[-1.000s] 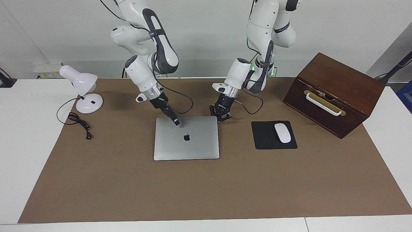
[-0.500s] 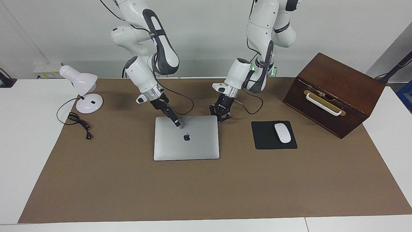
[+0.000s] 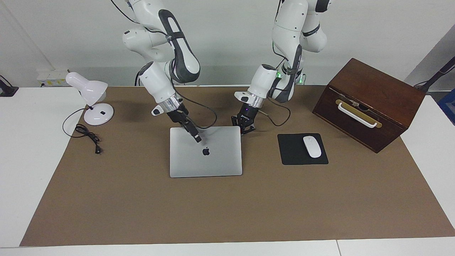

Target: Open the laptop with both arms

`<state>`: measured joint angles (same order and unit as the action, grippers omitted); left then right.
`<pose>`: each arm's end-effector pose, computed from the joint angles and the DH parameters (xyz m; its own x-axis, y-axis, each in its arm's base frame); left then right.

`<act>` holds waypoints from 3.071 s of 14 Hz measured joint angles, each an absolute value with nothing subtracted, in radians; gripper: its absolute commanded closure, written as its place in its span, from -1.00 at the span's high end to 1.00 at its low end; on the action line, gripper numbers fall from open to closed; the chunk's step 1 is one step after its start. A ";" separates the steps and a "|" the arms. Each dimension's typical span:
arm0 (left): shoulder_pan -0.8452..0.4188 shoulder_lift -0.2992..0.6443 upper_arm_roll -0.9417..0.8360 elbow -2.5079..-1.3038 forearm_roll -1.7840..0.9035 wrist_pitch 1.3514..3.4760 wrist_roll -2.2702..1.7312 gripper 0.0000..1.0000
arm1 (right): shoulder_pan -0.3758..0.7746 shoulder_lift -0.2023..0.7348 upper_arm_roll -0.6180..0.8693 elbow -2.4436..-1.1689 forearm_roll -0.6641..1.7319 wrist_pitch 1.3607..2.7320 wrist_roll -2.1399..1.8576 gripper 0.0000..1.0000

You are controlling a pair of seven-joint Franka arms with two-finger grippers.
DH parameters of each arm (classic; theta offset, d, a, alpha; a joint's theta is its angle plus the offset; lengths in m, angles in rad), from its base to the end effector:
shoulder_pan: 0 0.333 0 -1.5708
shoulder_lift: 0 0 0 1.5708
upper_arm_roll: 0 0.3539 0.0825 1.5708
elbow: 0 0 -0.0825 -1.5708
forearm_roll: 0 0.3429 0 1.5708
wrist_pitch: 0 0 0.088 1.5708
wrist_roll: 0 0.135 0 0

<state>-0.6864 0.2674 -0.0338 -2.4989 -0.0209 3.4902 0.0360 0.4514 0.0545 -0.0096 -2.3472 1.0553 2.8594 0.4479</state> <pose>0.4011 -0.3477 0.3209 0.5568 -0.5013 0.6623 -0.6643 -0.7475 -0.0073 0.4828 0.1832 0.3860 0.5997 -0.7858 -0.1512 -0.6986 -0.4220 -0.5779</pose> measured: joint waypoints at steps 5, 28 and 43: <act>-0.687 0.268 -0.034 -2.499 -0.021 3.491 0.036 -1.00 | 0.452 0.060 -0.009 -2.282 1.055 2.864 0.448 1.00; -0.687 0.269 -0.034 -2.499 -0.021 3.494 0.038 -1.00 | 0.374 0.220 -0.023 -1.950 1.055 2.889 0.417 1.00; -0.687 0.272 -0.034 -2.487 -0.037 3.495 -0.013 -1.00 | 0.428 0.041 -0.026 -1.900 1.023 2.865 0.634 1.00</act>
